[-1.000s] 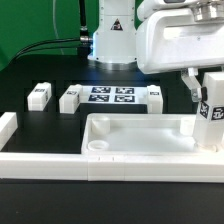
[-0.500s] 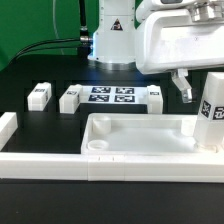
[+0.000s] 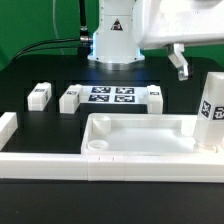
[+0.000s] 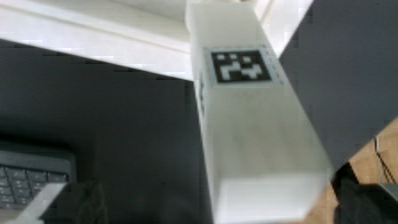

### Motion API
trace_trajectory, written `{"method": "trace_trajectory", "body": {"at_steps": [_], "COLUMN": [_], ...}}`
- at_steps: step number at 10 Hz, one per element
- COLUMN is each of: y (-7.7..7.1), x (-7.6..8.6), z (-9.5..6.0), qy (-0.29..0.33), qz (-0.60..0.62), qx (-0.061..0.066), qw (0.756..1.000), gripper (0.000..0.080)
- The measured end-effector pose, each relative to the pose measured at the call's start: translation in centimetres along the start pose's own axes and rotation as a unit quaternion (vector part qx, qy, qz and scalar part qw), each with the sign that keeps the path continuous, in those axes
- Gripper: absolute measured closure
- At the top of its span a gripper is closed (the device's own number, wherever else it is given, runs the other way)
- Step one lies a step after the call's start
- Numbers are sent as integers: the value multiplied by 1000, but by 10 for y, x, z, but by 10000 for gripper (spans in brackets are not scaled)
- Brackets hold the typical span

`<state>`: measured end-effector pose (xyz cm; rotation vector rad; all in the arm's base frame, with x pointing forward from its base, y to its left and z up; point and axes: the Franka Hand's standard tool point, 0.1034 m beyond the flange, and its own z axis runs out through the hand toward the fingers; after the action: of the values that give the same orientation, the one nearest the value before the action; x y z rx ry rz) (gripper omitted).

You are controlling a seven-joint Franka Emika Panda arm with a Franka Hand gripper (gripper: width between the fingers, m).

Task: Assemble desk

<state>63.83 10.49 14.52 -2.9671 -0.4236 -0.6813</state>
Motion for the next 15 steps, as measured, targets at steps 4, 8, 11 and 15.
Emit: {"method": "trace_trajectory", "body": {"at_steps": [4, 8, 11, 15], "y": [-2, -13, -14, -8], "x": [0, -7, -6, -8], "z": [-1, 8, 11, 18], "qy": [-13, -129, -227, -248], "qz": [-1, 20, 18, 11], "qx": [4, 27, 46, 52], "qw": [1000, 991, 973, 967], "gripper": [151, 151, 151, 151]}}
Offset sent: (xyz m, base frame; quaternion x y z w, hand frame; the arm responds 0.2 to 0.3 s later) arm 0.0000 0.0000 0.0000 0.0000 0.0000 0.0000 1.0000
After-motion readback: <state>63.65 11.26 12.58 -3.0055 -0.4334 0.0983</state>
